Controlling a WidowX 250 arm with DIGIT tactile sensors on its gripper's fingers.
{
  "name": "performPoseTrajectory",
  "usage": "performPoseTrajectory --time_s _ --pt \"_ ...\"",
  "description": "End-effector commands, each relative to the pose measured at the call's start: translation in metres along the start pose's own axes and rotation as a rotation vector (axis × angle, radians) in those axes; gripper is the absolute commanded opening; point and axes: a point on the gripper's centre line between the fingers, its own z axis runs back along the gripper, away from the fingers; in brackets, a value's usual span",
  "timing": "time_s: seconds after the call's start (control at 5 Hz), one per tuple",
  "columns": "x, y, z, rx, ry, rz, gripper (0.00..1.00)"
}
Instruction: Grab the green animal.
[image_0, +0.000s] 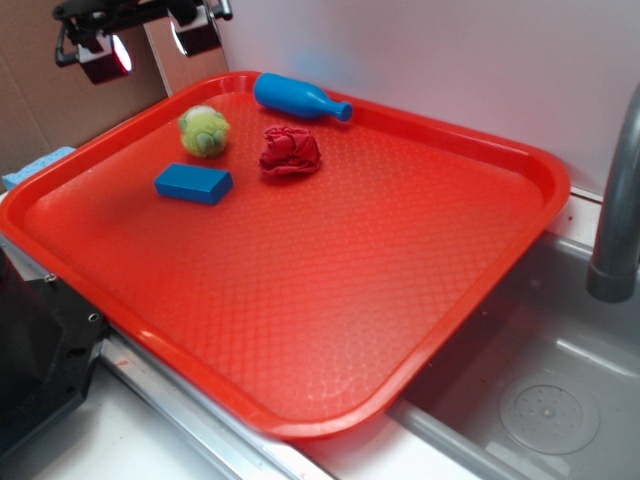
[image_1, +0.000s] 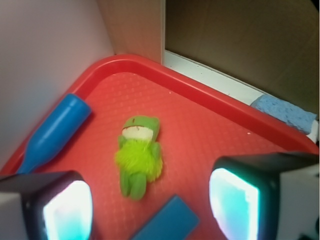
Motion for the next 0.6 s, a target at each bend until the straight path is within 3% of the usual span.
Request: performPoseTrajectory --time_s 0.0,0.4 --pt "0.018 0.001 -0.029 0.044 -0.060 0.039 1.00" --pt "0.018 -0.002 -0.072 0.040 -0.070 0.053 1.00"
